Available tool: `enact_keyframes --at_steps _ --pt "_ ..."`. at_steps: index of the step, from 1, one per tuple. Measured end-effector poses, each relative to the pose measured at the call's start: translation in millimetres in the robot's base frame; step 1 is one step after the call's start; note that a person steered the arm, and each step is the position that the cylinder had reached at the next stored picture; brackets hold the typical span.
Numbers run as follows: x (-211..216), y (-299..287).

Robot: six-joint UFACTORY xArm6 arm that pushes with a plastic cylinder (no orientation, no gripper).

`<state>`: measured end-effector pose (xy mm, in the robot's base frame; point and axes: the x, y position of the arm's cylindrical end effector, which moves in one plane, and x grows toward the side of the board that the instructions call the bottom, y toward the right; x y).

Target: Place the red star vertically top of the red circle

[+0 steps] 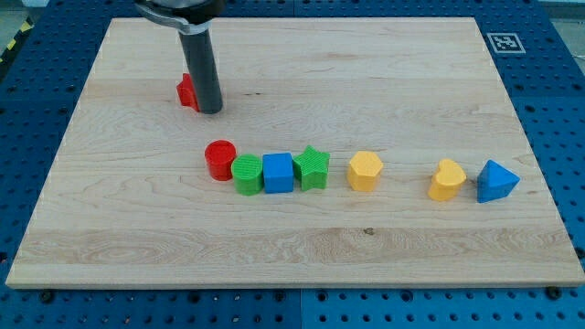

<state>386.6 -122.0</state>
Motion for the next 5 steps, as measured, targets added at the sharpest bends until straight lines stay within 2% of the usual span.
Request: enact_keyframes --at_steps 1,3,5 --pt "9 -11" --pt "9 -75" --pt "-34 -46"
